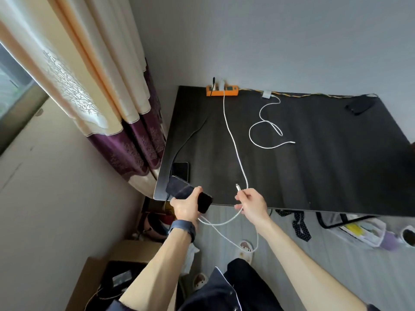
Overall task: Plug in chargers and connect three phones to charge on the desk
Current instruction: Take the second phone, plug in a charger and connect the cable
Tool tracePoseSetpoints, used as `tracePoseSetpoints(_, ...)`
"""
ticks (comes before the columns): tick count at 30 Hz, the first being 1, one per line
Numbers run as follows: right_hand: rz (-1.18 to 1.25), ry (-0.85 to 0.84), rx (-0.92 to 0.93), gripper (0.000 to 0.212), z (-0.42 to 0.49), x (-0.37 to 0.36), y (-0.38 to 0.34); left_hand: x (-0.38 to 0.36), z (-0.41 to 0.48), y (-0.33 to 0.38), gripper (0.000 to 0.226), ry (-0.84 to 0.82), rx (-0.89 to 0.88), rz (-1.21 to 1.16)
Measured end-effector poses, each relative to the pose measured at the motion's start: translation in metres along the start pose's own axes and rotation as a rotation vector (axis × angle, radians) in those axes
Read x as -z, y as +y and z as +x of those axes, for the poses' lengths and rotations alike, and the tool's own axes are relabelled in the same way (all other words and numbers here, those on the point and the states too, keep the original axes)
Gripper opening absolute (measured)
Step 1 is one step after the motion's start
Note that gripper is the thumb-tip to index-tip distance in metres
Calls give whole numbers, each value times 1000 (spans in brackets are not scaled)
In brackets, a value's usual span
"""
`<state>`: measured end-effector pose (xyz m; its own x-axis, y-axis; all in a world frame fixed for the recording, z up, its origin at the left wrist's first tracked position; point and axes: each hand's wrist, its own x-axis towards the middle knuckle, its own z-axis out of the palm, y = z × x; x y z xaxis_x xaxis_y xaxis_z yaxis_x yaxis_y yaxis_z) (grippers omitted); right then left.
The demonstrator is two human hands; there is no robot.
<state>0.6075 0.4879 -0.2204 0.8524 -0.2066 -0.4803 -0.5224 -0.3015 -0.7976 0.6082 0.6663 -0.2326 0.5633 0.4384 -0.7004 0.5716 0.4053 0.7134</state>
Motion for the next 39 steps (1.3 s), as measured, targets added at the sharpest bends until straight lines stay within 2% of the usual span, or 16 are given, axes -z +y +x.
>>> tracePoseSetpoints(3, -245, -62, 85, 13, -8, 5, 20, 16, 12, 13, 70, -201, 142, -138)
tracePoseSetpoints(5, -242, -57, 107, 12, -19, 4, 24, 23, 10, 19, 40, -362, 197, -205)
tracePoseSetpoints(7, -135, -65, 92, 11, -35, 1, 22, 25, 5, 22, 8, -444, 188, -193)
tracePoseSetpoints(10, -38, -50, 158, 11, -57, -3, 17, 22, 0, 16, 19, -455, 153, -92)
tracePoseSetpoints(15, 29, -55, 246, 9, -84, -6, 8, 19, -4, 9, 28, -341, 252, -210)
tracePoseSetpoints(21, -27, -29, 234, 13, -96, -11, 10, 19, -15, 3, 13, -428, 346, -142)
tracePoseSetpoints(28, -45, -18, 229, 16, -102, -14, 10, 16, -19, 0, 44, -390, 343, -213)
tracePoseSetpoints(34, -55, -11, 249, 15, -103, -18, 7, 17, -25, -4, 25, -391, 342, -194)
tracePoseSetpoints(39, -83, -3, 223, 16, -103, -18, 9, 17, -27, -5, 27, -379, 336, -189)
